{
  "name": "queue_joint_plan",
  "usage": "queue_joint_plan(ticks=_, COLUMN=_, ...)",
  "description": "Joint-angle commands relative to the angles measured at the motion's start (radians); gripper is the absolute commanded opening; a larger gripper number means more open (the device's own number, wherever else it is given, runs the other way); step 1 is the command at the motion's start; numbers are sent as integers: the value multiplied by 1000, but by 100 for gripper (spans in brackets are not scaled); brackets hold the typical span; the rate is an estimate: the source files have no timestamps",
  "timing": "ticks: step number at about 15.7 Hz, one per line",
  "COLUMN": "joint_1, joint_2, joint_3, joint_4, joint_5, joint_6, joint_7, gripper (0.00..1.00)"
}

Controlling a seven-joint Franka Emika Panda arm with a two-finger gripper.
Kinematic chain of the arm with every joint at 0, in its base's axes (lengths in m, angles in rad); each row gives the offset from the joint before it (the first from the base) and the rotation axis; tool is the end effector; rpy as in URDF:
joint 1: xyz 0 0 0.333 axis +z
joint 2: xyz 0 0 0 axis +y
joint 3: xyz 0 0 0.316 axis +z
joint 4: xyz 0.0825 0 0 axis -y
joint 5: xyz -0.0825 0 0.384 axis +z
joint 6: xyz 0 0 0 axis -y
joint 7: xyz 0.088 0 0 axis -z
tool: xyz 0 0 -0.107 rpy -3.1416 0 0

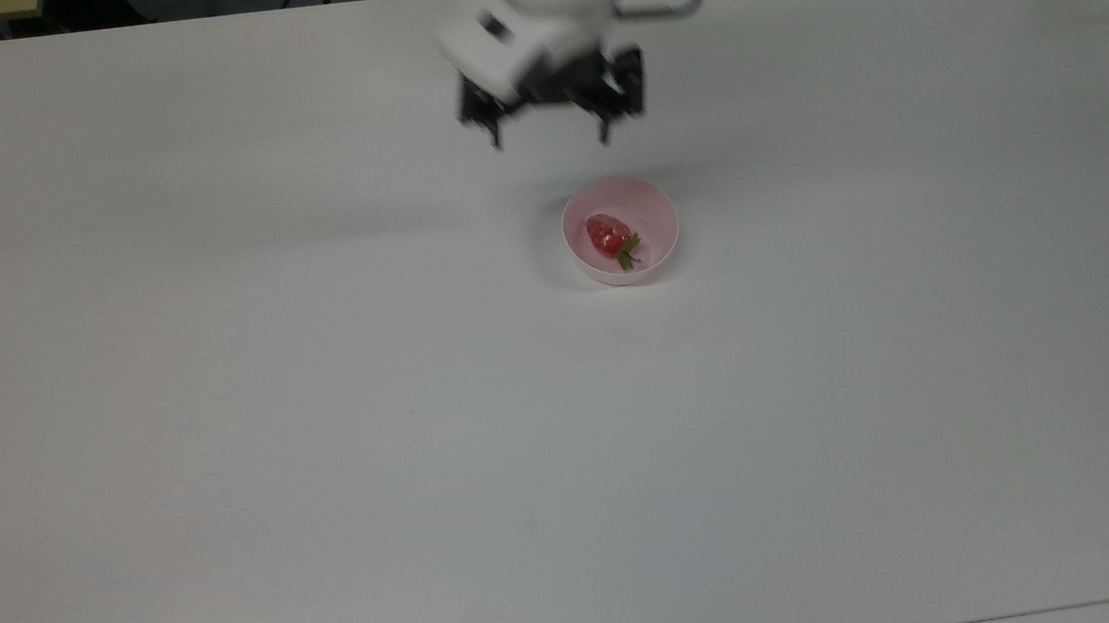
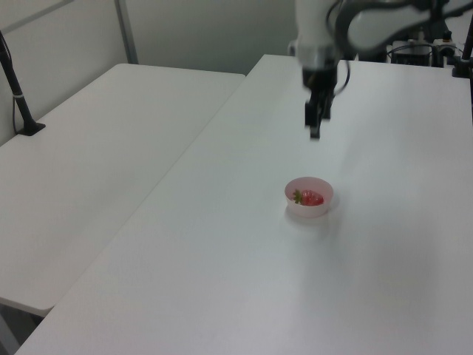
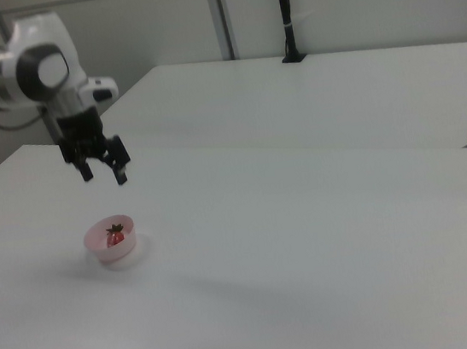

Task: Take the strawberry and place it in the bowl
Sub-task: 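Open the gripper to release the strawberry and raise away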

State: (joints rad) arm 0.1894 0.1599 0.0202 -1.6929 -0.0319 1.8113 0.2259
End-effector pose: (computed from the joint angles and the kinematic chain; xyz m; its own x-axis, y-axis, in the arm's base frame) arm 0.5944 0.1231 0.4937 0.9994 -0.0089 -0.0344 -0.0076 -0.9993 0.0360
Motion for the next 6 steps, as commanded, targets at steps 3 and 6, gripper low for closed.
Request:
queue_joint_plan(ticks=3, joint_1=-90, joint_2=-128, joint_3=27, joint_4=-45, joint_5=-17, joint_6=-29, joint_7=24, gripper=100)
queue_joint_plan(ticks=6, joint_1=-96, joint_2=-129, joint_3=27, joint_4=-54, joint_5=-17, joint_6=-7, joint_7=24, gripper=100)
